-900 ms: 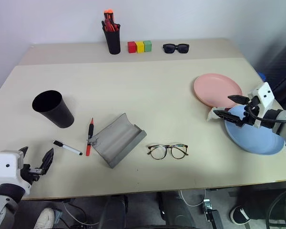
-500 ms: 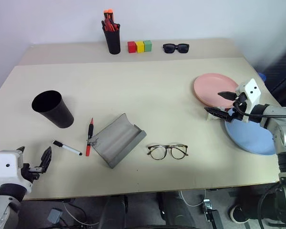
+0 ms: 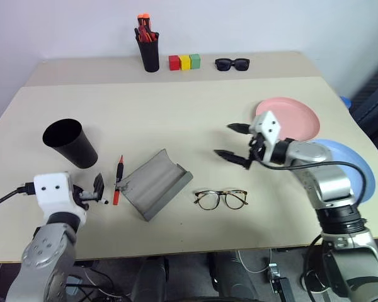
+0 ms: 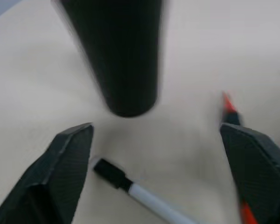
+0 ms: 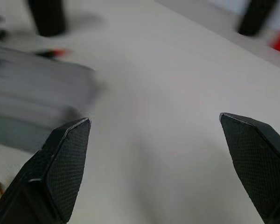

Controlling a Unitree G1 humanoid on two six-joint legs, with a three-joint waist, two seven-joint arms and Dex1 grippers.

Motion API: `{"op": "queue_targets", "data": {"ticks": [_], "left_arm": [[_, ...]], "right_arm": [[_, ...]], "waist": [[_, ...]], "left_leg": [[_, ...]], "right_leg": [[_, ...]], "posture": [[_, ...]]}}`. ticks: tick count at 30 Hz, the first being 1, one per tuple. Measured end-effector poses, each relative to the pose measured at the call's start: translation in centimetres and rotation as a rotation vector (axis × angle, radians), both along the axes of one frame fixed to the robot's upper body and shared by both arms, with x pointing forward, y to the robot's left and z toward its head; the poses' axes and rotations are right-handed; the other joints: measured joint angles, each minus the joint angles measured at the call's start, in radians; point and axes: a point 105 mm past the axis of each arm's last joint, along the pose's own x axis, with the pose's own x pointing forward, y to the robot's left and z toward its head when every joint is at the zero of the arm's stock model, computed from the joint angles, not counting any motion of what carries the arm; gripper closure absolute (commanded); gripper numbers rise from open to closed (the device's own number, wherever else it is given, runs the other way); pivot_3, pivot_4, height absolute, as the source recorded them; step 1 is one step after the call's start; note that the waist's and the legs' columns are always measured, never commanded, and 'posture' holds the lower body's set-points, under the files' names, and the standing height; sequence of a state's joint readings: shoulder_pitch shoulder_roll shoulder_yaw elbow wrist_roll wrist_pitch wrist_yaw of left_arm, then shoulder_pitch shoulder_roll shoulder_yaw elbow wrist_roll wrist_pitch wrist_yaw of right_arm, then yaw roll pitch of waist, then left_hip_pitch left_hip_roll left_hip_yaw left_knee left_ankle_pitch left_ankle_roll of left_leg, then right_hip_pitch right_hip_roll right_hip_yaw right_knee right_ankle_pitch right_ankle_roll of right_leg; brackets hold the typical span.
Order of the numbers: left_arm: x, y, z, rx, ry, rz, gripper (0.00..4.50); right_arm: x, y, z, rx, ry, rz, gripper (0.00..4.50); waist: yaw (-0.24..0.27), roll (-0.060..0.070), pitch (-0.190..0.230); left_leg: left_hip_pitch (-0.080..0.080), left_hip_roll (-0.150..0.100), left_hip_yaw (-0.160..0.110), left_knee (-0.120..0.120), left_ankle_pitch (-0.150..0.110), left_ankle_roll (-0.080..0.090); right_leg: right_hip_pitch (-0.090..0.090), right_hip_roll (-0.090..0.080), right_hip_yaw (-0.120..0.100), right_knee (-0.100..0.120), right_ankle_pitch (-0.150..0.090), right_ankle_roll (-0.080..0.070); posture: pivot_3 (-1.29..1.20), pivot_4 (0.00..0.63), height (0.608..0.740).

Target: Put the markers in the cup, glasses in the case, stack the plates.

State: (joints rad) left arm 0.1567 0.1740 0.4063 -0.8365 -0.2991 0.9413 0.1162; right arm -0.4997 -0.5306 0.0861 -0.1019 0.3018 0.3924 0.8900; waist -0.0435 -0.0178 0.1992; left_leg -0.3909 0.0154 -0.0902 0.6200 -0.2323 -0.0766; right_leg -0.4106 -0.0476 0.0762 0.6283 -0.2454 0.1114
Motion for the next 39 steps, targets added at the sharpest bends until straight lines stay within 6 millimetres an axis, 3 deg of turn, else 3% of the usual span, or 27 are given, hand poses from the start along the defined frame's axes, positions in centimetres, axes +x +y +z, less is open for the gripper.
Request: {"op": "queue_targets", "data": {"ticks": [4, 7, 17, 20, 27, 30, 32, 35, 37, 39], "left_arm": [[-0.2, 0.6, -1.8, -0.125, 0.120, 0.179, 0.01], [0.0, 0.6, -2.1, -0.202, 0.159, 0.252, 0.01], [1.1, 1.0, -2.5, -0.329, 0.235, 0.289, 0.01], [1.0, 1.4, -2.7, -0.347, 0.273, 0.323, 0.85], [1.1, 2.2, -2.7, -0.359, 0.302, 0.388, 4.26], [1.4, 3.1, -2.3, -0.338, 0.265, 0.420, 4.45], [1.3, 5.9, 0.2, -0.217, 0.117, 0.519, 4.45], [0.2, 9.9, 8.1, 0.108, -0.197, 0.615, 4.45], [-0.1, 9.7, 13.1, 0.296, -0.391, 0.569, 4.45], [0.1, 8.8, 15.6, 0.415, -0.496, 0.493, 4.45]], "right_arm": [[-1.3, 1.4, -0.2, 0.030, 0.016, 0.029, 0.00], [-2.1, 2.2, -0.8, 0.040, 0.043, 0.050, 0.00], [-3.4, 4.2, -1.7, 0.064, 0.083, 0.108, 0.00], [-3.3, 4.3, -1.7, 0.066, 0.082, 0.101, 0.00], [-3.4, 4.2, -1.8, 0.068, 0.084, 0.092, 0.00], [-3.6, 4.3, -1.7, 0.069, 0.079, 0.095, 0.00], [-3.8, 4.5, -1.2, 0.082, 0.068, 0.105, 0.00], [-3.2, 5.6, 0.6, 0.192, 0.034, 0.072, 0.00], [-2.6, 6.4, 2.6, 0.257, -0.020, 0.055, 0.00], [-2.7, 7.1, 3.4, 0.271, -0.045, 0.069, 0.00]], "waist": [[0.001, -0.002, -0.001], [0.000, -0.003, -0.001], [-0.002, -0.003, -0.001], [-0.001, -0.004, -0.001], [0.000, -0.004, -0.001], [-0.001, -0.004, -0.001], [-0.006, -0.009, 0.000], [-0.015, -0.011, 0.000], [-0.010, -0.009, -0.001], [0.004, -0.010, -0.002]], "left_leg": [[0.000, 0.000, -0.001, 0.001, 0.000, 0.000], [0.000, 0.000, -0.001, 0.003, 0.000, 0.000], [0.000, 0.000, -0.001, 0.004, 0.000, 0.000], [0.000, 0.000, -0.001, 0.004, 0.000, 0.000], [0.000, 0.000, -0.001, 0.004, 0.000, 0.000], [0.000, 0.000, -0.001, 0.004, 0.000, 0.000], [0.000, 0.000, -0.001, 0.002, 0.000, -0.001], [0.000, 0.001, -0.001, 0.000, 0.001, -0.002], [0.000, 0.001, 0.000, 0.000, 0.002, -0.003], [0.000, 0.000, 0.000, 0.000, 0.002, -0.003]], "right_leg": [[0.000, 0.000, 0.000, 0.001, 0.000, 0.000], [0.001, 0.000, -0.001, 0.001, -0.001, -0.002], [0.001, 0.001, -0.001, 0.001, -0.001, -0.002], [0.001, 0.001, -0.001, 0.001, -0.001, -0.002], [0.001, 0.000, -0.001, 0.001, 0.000, 0.000], [0.001, 0.000, -0.001, 0.001, 0.000, 0.000], [0.000, 0.001, -0.001, 0.002, 0.001, 0.000], [-0.003, 0.002, 0.000, 0.002, 0.002, -0.001], [-0.002, 0.000, 0.000, 0.001, 0.002, -0.002], [0.000, 0.000, -0.001, -0.001, 0.000, -0.004]], "posture": [[0.00, 0.150, 0.740], [0.00, 0.150, 0.740], [0.00, 0.150, 0.740], [0.00, 0.150, 0.740], [0.00, 0.150, 0.740], [0.00, 0.150, 0.740], [0.00, 0.150, 0.740], [0.00, 0.150, 0.740], [0.00, 0.150, 0.740], [0.00, 0.150, 0.740]]}}
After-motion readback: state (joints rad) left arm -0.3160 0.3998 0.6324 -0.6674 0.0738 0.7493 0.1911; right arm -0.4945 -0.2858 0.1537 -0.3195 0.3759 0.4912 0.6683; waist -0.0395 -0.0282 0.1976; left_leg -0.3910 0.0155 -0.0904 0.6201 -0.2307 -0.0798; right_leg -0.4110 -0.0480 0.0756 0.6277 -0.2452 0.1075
